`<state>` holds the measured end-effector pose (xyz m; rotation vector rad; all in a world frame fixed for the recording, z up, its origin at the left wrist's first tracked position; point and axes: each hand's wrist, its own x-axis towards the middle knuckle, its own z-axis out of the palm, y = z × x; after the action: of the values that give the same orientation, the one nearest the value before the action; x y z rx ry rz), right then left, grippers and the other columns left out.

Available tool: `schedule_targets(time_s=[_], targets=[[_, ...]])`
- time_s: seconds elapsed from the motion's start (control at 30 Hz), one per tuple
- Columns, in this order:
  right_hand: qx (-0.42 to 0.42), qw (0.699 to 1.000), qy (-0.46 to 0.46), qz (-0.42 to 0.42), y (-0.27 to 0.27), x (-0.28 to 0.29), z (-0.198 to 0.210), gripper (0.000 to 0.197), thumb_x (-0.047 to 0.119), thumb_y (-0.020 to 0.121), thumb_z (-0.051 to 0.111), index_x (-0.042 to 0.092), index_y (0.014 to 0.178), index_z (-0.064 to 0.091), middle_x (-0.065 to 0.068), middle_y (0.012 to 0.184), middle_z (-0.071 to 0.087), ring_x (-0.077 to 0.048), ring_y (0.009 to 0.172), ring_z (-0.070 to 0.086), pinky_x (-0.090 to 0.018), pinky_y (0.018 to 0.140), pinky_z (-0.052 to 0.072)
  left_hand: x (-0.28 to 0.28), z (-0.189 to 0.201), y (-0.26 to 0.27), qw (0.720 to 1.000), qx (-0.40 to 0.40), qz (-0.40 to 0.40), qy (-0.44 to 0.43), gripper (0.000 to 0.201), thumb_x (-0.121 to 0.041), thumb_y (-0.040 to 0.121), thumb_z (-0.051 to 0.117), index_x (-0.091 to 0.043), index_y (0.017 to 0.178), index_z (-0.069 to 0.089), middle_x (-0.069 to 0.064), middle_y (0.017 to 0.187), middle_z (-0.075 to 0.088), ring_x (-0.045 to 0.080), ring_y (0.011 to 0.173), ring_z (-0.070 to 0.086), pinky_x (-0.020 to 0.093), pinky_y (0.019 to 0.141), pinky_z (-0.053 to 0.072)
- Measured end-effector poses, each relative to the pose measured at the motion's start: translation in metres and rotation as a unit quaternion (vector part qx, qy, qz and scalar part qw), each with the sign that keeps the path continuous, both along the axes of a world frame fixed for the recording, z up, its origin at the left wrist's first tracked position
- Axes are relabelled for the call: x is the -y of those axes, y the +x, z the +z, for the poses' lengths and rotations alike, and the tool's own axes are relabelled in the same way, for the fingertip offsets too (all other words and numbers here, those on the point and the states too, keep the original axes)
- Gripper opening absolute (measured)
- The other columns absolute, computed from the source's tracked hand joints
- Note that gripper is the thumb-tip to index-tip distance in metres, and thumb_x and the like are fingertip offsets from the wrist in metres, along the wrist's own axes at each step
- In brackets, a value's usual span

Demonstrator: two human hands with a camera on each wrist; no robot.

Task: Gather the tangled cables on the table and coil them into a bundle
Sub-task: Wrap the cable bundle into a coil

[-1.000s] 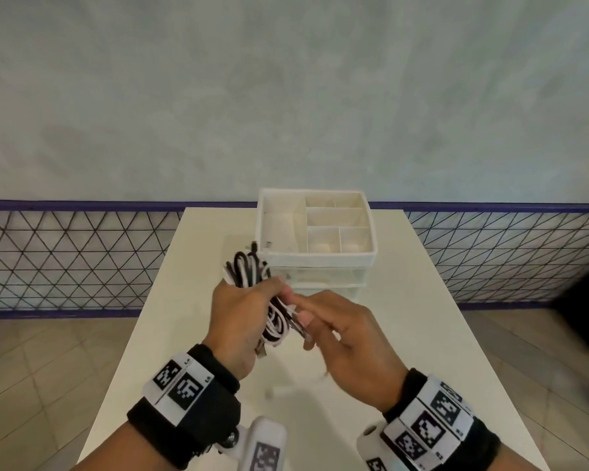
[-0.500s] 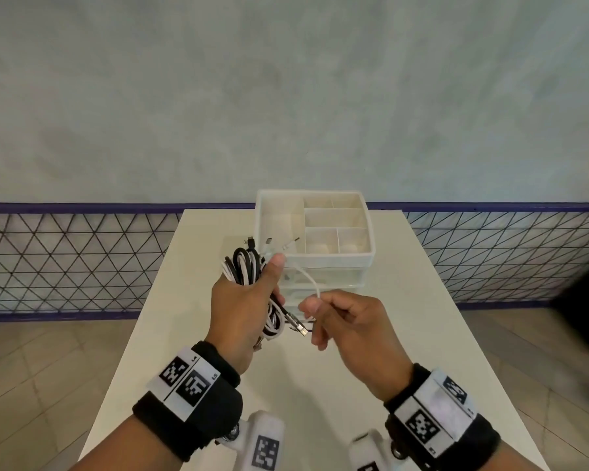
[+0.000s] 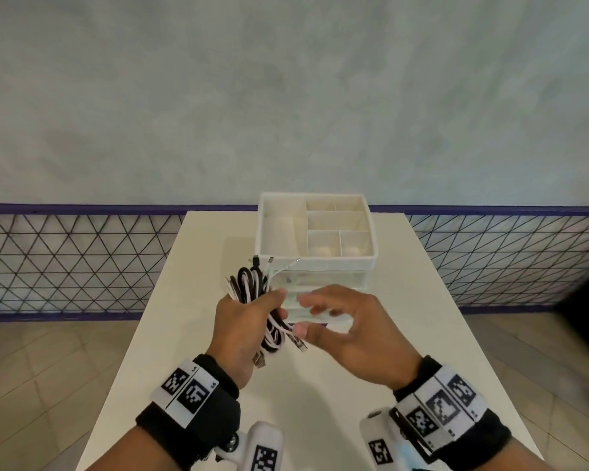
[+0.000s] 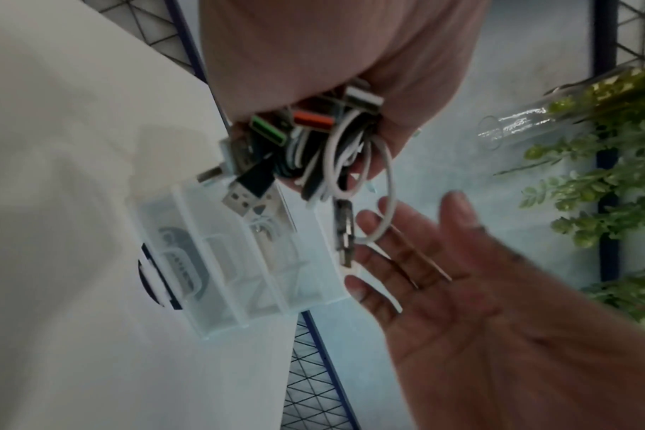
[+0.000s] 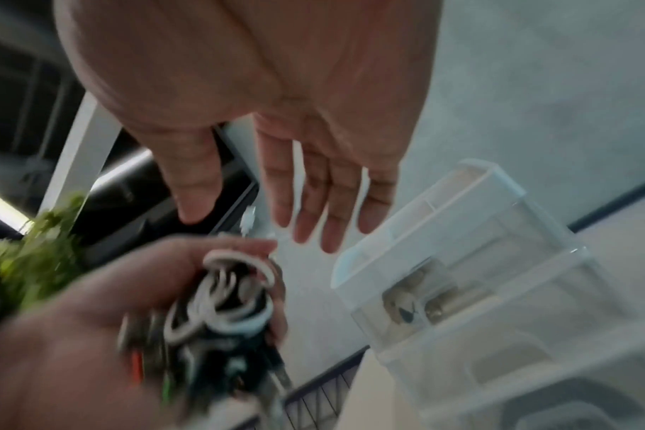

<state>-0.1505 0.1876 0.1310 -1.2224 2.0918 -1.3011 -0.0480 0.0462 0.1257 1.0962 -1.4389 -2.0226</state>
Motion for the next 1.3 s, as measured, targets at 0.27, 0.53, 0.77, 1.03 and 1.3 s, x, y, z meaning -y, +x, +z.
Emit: schedule_targets(time_s=[0.27, 0.53, 0.77, 1.03, 1.3], targets=[[0.184, 0.981, 0.009, 0.059, 0.017, 0.035, 0.019, 0.037, 0.016, 0.066, 0.067, 0.013, 0.102, 0.055, 0.001, 0.086, 0.064, -0.014, 0.087, 0.063, -0.044, 0.08, 0.056, -0.016, 0.001, -0.005, 0.987, -0.134, -0.073, 0.058, 0.021, -0.008, 0.09, 0.063, 0.006, 0.103, 0.069, 0.016, 0.08, 0.069, 0.027, 0.077, 0.068, 0.032, 0.063, 0.051], [0.216, 0.975, 0.026, 0.045, 0.016, 0.044, 0.001, 0.041, -0.006, 0.068, 0.066, 0.007, 0.107, 0.065, -0.012, 0.102, 0.075, -0.022, 0.097, 0.072, -0.039, 0.085, 0.059, -0.019, -0.01, -0.005, 0.979, -0.119, -0.078, 0.147, 0.04, -0.023, 0.08, 0.073, -0.003, 0.114, 0.071, 0.014, 0.095, 0.072, 0.024, 0.084, 0.07, 0.031, 0.065, 0.053], [0.238, 0.97, 0.009, 0.041, 0.018, 0.044, -0.02, 0.028, -0.011, 0.076, 0.065, 0.001, 0.101, 0.07, -0.02, 0.098, 0.074, -0.028, 0.099, 0.073, -0.043, 0.087, 0.06, -0.023, -0.013, -0.003, 0.983, -0.062, -0.151, 0.088, 0.044, -0.035, 0.08, 0.075, -0.008, 0.115, 0.07, 0.015, 0.103, 0.077, 0.028, 0.095, 0.074, 0.034, 0.066, 0.058], [0.358, 0.924, 0.014, 0.133, 0.013, 0.036, -0.019, 0.051, -0.022, 0.067, 0.055, 0.022, 0.09, 0.068, -0.008, 0.067, 0.058, -0.018, 0.057, 0.059, -0.033, 0.055, 0.048, -0.001, -0.012, -0.006, 0.981, -0.11, -0.152, 0.058, 0.077, -0.004, 0.066, 0.086, -0.035, 0.128, 0.053, 0.009, 0.104, 0.076, 0.025, 0.1, 0.071, 0.04, 0.088, 0.053], [0.303, 0.938, 0.133, 0.106, 0.001, 0.037, -0.03, 0.049, -0.011, 0.07, 0.07, 0.014, 0.111, 0.062, -0.007, 0.09, 0.069, -0.013, 0.079, 0.067, -0.033, 0.075, 0.056, -0.004, -0.027, -0.017, 0.988, -0.032, -0.151, -0.01, 0.07, -0.01, 0.055, 0.095, -0.018, 0.116, 0.062, 0.002, 0.08, 0.071, 0.017, 0.079, 0.07, 0.03, 0.074, 0.054]])
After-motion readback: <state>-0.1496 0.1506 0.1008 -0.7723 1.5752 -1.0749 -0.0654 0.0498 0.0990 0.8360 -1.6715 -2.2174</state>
